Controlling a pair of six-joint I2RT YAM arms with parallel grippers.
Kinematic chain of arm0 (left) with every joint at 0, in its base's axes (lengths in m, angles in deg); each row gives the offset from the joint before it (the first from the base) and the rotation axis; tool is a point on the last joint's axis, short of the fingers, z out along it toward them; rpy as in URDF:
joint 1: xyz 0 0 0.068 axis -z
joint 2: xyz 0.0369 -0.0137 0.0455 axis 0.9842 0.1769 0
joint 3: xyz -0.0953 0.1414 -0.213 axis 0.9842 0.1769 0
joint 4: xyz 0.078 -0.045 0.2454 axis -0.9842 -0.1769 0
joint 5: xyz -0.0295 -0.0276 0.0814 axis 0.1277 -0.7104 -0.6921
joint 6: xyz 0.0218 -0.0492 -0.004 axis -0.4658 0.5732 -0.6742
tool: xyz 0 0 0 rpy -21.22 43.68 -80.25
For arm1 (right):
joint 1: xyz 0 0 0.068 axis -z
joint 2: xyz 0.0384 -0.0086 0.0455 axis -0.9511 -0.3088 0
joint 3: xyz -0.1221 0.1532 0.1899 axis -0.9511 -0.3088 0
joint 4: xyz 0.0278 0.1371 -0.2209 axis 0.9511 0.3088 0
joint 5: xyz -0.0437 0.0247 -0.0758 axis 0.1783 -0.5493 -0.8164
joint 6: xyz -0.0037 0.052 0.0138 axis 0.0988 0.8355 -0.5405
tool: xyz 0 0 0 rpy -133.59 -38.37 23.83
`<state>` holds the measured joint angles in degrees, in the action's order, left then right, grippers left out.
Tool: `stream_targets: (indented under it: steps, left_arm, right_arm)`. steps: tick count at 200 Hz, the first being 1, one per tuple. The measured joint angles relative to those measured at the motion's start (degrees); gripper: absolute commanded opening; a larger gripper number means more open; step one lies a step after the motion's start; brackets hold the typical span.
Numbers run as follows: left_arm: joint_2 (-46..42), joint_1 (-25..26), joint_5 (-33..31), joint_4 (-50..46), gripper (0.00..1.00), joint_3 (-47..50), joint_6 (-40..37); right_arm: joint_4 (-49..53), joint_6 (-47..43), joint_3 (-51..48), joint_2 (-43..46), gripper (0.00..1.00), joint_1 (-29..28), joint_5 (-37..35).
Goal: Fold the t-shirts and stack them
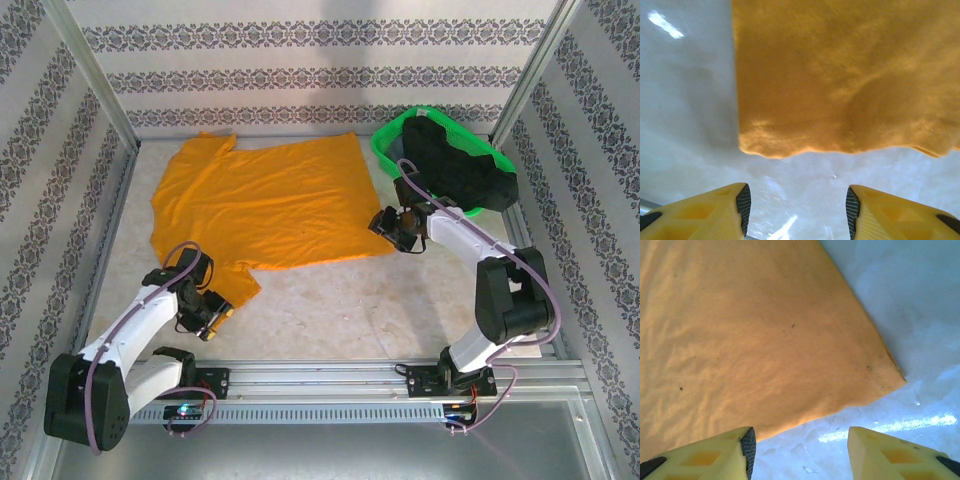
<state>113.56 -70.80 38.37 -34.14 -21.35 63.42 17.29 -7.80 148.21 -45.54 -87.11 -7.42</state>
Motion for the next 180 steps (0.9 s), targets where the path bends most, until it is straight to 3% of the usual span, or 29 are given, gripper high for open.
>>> stream_targets:
  steps: [59,82,102,115,180]
  left_arm:
    - [5.6,0.0,-4.3,2.5,0.48,-0.4,0.1]
    - [8.8,0.0,-4.7,5.9,0.32,-0.1,-0.1]
    - [9.6,0.0,-5.2,4.8,0.08,-0.6,-0.2]
    - [9.5,0.0,-5.2,4.8,0.0,-1.0,-0.5]
    - [3.0,0.0,-5.5,4.2,0.0,-2.6,-0.8]
  right_arm:
    - [-0.5,-0.7,-3.9,3.4,0.52,0.3,0.5]
    - [-0.6,-0.9,-4.6,3.7,0.52,0.9,0.5]
    - [-1.2,-0.8,-5.8,4.2,0.52,1.7,0.1]
    - [-1.4,-0.6,-6.9,4.7,0.51,2.3,-0.5]
    - [-3.4,2.5,-8.8,1.2,0.45,4.3,-4.5]
